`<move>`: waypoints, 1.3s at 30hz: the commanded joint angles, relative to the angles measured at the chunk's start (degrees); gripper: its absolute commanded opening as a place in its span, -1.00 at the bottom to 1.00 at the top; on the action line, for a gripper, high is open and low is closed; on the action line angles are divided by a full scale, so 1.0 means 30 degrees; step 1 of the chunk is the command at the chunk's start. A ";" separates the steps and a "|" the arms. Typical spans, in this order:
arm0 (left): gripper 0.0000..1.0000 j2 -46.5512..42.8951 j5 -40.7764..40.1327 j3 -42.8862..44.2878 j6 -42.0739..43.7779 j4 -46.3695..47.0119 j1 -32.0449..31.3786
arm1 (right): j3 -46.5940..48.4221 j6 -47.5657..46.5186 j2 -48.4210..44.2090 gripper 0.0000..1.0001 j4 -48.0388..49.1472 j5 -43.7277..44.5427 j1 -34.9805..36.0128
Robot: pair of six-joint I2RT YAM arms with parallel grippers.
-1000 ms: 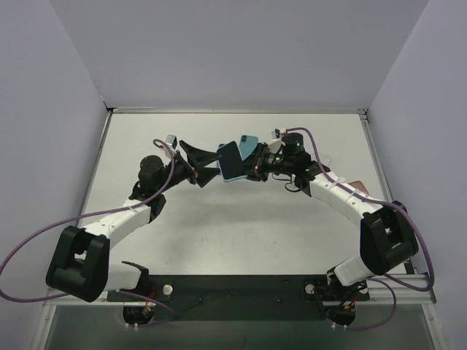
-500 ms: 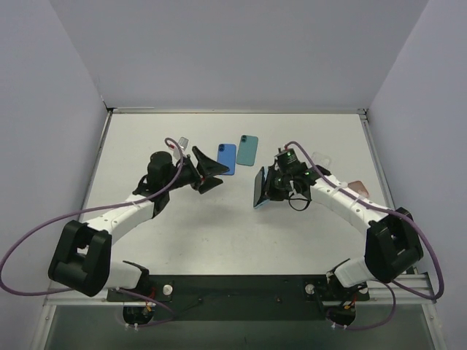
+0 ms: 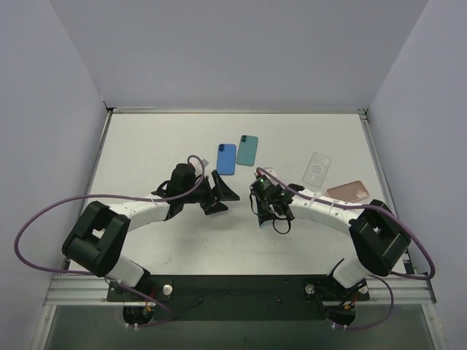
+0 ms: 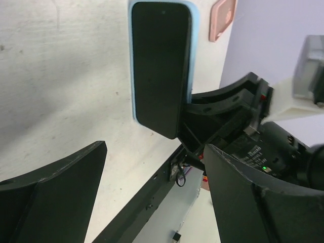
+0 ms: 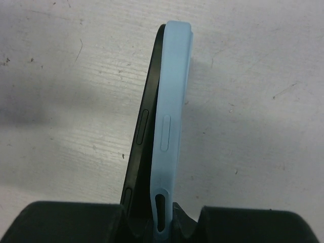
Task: Take the phone out of the phone case
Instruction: Remove the phone case from the phone.
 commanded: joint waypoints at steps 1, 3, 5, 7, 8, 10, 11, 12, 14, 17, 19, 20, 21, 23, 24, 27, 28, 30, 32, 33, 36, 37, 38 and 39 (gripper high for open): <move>0.77 0.0323 -0.0721 -0.0417 0.0603 0.1090 -0.0180 | -0.0225 -0.0691 0.1451 -1.00 0.2101 0.1417 0.1089; 0.76 0.0528 -0.0810 -0.0418 0.0808 0.1061 -0.0298 | -0.0429 -0.0603 0.2272 -1.00 0.2542 0.1243 0.1384; 0.76 0.0938 -0.0781 -0.0476 0.0955 0.1470 -0.0589 | -0.0663 -0.0252 0.2741 -1.00 0.3478 0.0804 0.1502; 0.76 0.1376 -0.0897 -0.0388 0.1160 0.1936 -0.0795 | -0.1481 0.0011 0.2860 -1.00 0.5113 0.0132 0.1503; 0.76 0.1524 -0.0956 -0.0359 0.1190 0.2114 -0.1000 | -0.1658 0.0274 0.2948 -1.00 0.5470 -0.0046 0.1474; 0.75 0.2078 -0.1103 -0.0271 0.1307 0.2523 -0.1206 | -0.1778 0.0510 0.3123 -1.00 0.5824 -0.0397 0.1503; 0.75 0.2256 -0.1161 -0.0155 0.1336 0.2642 -0.1265 | -0.1777 0.0598 0.3327 -1.00 0.5941 -0.0544 0.1474; 0.75 0.2461 -0.1162 -0.0096 0.1365 0.2846 -0.1410 | -0.1806 0.0627 0.3416 -1.00 0.6029 -0.0633 0.1473; 0.75 0.3076 -0.0958 -0.0037 0.1104 0.3664 -0.1528 | -0.1836 0.0657 0.3650 -1.00 0.6381 -0.1216 0.1473; 0.75 0.3634 -0.0781 -0.0300 0.0519 0.5305 -0.1733 | -0.1777 0.0716 0.4205 -1.00 0.6732 -0.2387 0.1502; 0.75 0.3955 -0.0723 -0.0446 0.0283 0.5949 -0.1792 | -0.1806 0.1008 0.4500 -1.00 0.7171 -0.2858 0.1502; 0.75 0.4044 -0.0694 -0.0534 0.0050 0.6214 -0.1822 | -0.1807 0.1096 0.4791 -1.00 0.7289 -0.3034 0.1503; 0.75 0.4103 -0.0664 -0.0796 -0.0098 0.6507 -0.1822 | -0.1807 0.1358 0.4968 -1.00 0.7493 -0.3471 0.1503; 0.75 0.4162 -0.0722 -0.1032 -0.0449 0.7358 -0.1822 | -0.1836 0.1564 0.5408 -1.00 0.7758 -0.3826 0.1474; 0.75 0.4162 -0.0752 -0.1091 -0.0509 0.7418 -0.1822 | -0.1836 0.1681 0.5554 -1.00 0.7962 -0.4204 0.1502; 0.75 0.4162 -0.0840 -0.1209 -0.0451 0.7565 -0.1851 | -0.1894 0.2033 0.6082 -1.00 0.8430 -0.4762 0.1473; 0.75 0.4162 -0.0840 -0.1151 -0.0393 0.7420 -0.1851 | -0.1924 0.2208 0.6141 -1.00 0.8520 -0.4910 0.1502; 0.74 0.4249 -0.0927 -0.1034 -0.0129 0.7156 -0.1880 | -0.1924 0.2297 0.6288 -1.00 0.8666 -0.5057 0.1473; 0.72 0.4338 -0.1161 -0.0742 0.0337 0.6424 -0.1997 | -0.1924 0.2298 0.6318 -1.00 0.8725 -0.5204 0.1503; 0.71 0.4396 -0.1249 -0.0624 0.0456 0.6219 -0.2085 | -0.1895 0.2269 0.6347 -1.00 0.8726 -0.5262 0.1503; 0.65 0.4601 -0.1513 -0.0214 0.0837 0.5371 -0.2290 | -0.1748 0.2239 0.6464 -1.00 0.8667 -0.5671 0.1503; 0.62 0.4631 -0.1688 -0.0097 0.0925 0.5164 -0.2378 | -0.1661 0.2239 0.6580 -1.00 0.8667 -0.5789 0.1474; 0.60 0.4631 -0.1805 0.0166 0.1129 0.4959 -0.2437 | -0.1660 0.2297 0.6610 -1.00 0.8696 -0.5993 0.1502; 0.58 0.4631 -0.1894 0.0255 0.1247 0.4609 -0.2553 | -0.1631 0.2356 0.6669 -1.00 0.8754 -0.6082 0.1474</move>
